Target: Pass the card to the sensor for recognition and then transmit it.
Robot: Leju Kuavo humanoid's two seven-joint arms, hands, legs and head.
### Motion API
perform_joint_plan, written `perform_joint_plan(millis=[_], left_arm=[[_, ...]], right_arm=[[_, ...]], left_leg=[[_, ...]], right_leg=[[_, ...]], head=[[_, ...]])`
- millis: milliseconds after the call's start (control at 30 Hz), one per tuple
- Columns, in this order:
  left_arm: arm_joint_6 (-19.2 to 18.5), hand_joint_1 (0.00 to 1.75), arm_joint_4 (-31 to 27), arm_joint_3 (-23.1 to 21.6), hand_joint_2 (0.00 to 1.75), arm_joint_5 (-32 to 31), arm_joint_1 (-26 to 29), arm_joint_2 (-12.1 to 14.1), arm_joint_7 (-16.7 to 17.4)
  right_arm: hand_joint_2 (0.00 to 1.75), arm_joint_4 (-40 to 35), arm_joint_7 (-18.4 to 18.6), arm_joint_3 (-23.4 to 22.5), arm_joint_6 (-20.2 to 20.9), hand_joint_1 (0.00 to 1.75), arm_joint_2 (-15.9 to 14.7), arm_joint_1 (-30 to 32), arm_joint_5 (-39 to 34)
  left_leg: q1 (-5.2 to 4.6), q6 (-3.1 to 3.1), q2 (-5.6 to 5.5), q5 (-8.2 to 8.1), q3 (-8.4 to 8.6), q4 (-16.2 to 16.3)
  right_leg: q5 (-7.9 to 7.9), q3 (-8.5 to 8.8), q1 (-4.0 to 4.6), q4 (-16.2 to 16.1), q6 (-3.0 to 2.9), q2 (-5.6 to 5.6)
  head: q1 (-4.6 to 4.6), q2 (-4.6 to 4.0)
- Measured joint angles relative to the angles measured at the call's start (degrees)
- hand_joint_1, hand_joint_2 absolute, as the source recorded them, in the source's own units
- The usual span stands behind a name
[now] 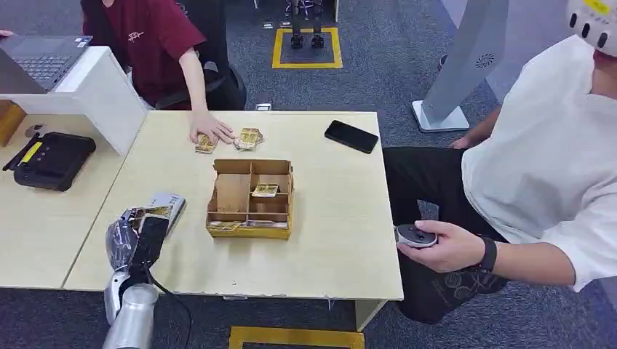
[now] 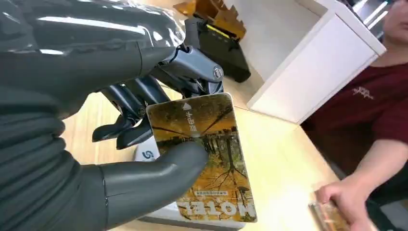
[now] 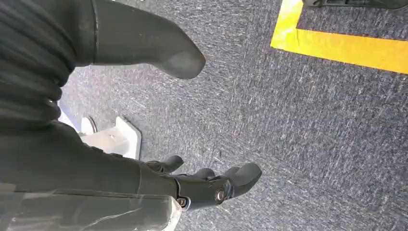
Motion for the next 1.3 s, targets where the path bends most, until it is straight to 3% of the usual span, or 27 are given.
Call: perform_joint_plan(millis=[233, 333, 533, 733, 1300], left_arm=[[-5.6, 1.75, -3.2, 3.1, 1.75, 5.4, -1.7, -1.2, 4.5], [-6.2, 1.75, -3.3, 4.5, 1.75, 5.2, -3.1, -1.3, 7.5], [-6.9, 1.75, -3.3, 5.9, 1.75, 5.4, -4.8, -1.2, 8.8], [-6.5, 1.75, -2.4, 7.2, 1.75, 2.6, -6.7, -1.3, 11.4], [-4.3, 1.75, 9.1, 10.4, 1.75, -6.5, -9.9, 0.7, 15.2]], right_arm=[[1.75, 0.0, 0.0, 0.2, 0.3, 0.0, 0.0, 0.0, 0.6], [1.75, 0.0, 0.0, 0.5, 0.7, 0.0, 0.0, 0.0, 1.0], [1.75, 0.0, 0.0, 1.1, 0.9, 0.0, 0.0, 0.0, 1.2], [1.75, 0.0, -0.1, 1.5, 0.9, 0.0, 0.0, -0.1, 1.8], [1.75, 0.0, -0.3, 2.3, 1.0, 0.0, 0.3, -0.2, 2.7]], left_leg=[[0.0, -0.02, -0.01, 0.02, 0.0, 0.0], [0.0, -0.02, -0.01, 0.02, 0.0, 0.0], [0.0, -0.02, -0.01, 0.02, 0.0, 0.0], [0.0, -0.02, -0.02, 0.02, 0.0, 0.0], [0.0, -0.02, -0.01, 0.02, 0.0, 0.0]], right_leg=[[0.01, 0.01, 0.0, 0.0, 0.0, 0.0], [0.01, 0.01, 0.0, 0.0, 0.0, -0.01], [0.0, 0.01, 0.0, 0.0, 0.0, 0.0], [0.0, 0.01, 0.0, 0.0, 0.0, -0.01], [0.0, 0.01, 0.0, 0.0, 0.0, -0.01]], head=[[0.02, 0.0], [0.0, 0.02], [0.0, 0.0], [0.0, 0.0], [0.02, 0.0]])
